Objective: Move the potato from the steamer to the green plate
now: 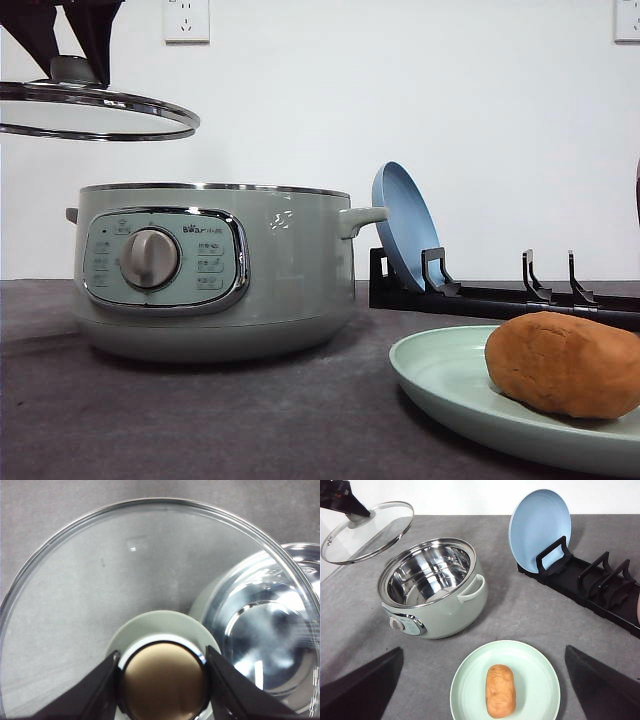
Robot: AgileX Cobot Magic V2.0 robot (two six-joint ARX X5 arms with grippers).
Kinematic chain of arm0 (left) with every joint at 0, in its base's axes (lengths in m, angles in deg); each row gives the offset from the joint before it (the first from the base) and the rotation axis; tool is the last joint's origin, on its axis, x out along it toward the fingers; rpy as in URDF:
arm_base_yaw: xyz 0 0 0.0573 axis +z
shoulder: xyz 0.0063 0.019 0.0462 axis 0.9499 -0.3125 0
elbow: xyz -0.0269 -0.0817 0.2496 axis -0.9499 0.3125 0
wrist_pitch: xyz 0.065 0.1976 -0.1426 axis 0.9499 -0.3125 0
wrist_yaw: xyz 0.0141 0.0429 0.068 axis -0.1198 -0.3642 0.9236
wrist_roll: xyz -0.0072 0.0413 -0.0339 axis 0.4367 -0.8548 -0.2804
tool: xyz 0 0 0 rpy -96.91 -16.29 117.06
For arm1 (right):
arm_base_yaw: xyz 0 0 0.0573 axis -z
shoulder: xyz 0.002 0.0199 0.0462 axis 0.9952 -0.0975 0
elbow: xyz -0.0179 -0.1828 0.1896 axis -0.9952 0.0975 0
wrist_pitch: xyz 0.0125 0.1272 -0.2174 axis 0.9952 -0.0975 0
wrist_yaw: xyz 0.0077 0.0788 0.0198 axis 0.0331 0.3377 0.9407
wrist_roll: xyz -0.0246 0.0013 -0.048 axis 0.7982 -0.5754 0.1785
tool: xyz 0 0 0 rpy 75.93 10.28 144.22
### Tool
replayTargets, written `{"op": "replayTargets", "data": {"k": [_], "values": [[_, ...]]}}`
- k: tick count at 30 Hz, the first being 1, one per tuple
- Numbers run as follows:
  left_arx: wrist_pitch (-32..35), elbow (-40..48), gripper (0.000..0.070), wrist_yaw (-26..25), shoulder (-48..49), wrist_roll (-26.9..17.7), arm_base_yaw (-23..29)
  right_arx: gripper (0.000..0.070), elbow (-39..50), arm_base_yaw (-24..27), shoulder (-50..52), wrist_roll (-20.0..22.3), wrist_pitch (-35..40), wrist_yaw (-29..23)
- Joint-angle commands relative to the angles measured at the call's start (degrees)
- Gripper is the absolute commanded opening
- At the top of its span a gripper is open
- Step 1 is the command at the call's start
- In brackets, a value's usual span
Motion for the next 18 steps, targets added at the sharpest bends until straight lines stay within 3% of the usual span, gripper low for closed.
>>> {"op": "replayTargets", "data": {"k": [1,18], "values": [[1.29,-2.56,0.0015,-0.20,0.79,0.63,-1.09,0.0653,-0.81,-0.31,-0.15,-0.81,0.44,-0.09],[1.16,-2.56,0.0014,-0.20,0.79,0.59,-17.32,0.0653,-0.81,-0.31,-0.15,-1.05,1.22,-0.09]]}}
